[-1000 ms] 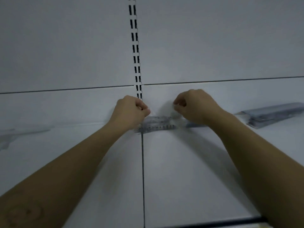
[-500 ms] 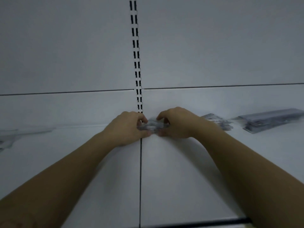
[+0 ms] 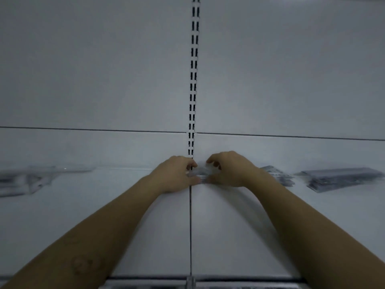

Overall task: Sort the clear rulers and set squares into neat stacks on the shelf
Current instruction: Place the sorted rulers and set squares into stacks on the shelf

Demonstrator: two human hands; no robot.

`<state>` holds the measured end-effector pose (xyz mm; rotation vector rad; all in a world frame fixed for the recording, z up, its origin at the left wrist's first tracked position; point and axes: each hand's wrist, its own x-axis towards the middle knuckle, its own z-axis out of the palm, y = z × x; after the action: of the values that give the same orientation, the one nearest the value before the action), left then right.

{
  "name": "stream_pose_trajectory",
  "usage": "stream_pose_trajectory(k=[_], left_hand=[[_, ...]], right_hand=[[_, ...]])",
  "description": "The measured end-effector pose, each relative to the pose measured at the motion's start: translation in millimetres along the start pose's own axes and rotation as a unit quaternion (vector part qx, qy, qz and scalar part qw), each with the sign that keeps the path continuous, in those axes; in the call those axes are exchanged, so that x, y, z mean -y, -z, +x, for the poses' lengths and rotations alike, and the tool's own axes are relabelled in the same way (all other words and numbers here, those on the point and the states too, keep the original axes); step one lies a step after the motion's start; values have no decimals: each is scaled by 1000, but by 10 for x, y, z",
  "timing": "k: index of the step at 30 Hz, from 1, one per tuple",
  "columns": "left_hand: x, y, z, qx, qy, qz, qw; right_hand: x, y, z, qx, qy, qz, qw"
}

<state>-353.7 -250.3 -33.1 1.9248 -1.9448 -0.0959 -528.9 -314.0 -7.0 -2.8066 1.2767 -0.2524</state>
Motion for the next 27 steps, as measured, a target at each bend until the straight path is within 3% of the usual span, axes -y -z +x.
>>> stream_pose_trajectory(k=[5, 10, 22, 27], left_hand=[[146, 426, -164, -26, 11, 97, 995], [787, 875, -706, -63, 75, 136, 986], [2605, 1411, -2343, -139, 278, 110, 944], [2995, 1484, -2597, -127, 307, 56, 942]], right_hand=[[368, 242, 26, -58, 46, -16, 997], [1118, 327, 204, -47, 127, -12, 991], [3100, -276, 680, 74, 270, -5, 960], [3704, -604, 860, 59, 295, 13, 953]])
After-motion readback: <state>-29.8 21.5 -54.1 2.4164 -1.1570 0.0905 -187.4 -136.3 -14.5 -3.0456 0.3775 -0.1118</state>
